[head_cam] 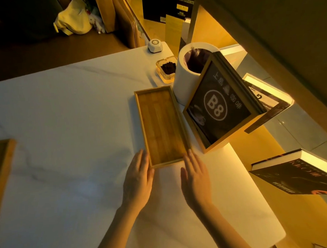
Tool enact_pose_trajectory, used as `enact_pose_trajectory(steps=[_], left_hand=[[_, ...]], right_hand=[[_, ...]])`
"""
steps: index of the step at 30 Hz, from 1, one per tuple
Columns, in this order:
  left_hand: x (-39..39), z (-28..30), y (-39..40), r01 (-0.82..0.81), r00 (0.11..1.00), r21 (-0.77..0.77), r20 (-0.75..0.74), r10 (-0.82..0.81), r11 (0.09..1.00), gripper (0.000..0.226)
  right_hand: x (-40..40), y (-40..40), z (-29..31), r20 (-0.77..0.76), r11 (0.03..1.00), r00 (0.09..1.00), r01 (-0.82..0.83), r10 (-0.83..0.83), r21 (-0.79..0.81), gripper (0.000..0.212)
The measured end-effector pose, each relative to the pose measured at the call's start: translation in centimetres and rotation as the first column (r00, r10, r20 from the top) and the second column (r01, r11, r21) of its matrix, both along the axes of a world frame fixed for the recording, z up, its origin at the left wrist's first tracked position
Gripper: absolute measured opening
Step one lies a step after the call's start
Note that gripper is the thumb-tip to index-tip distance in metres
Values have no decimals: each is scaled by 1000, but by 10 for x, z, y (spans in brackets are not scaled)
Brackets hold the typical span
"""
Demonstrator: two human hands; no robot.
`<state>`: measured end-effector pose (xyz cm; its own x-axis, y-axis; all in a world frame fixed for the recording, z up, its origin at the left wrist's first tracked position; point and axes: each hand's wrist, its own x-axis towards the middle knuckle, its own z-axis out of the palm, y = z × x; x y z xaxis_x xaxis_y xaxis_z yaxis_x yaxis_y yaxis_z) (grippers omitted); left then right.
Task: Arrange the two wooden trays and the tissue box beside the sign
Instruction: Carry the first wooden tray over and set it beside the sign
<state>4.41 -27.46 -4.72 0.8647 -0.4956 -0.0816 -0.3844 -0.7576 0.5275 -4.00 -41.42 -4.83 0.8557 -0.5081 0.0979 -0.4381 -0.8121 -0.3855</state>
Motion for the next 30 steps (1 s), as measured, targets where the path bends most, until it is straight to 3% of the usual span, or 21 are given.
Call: enact_pose_trajectory(steps=[3,6,19,30], left_hand=[[-7,-9,6,60,998,75,-24,-58,995,62],[-9,-11,3,86,996,110,-45,-82,990,67],[-23,-10,-20,92,992,65,-92,-86,994,72],[-26,-6,-24,107,988,74,-124,-97,992,62]], right_hand=[[-12,7,-9,-175,996,982,-76,68,-39,52],[-15,4,-14,-231,995,968,-102,97,-11,57],[-18,-24,-14,-218,993,968,-117,122,35,59],[-19,-30,-3,-284,991,950,-129,129,22,60]])
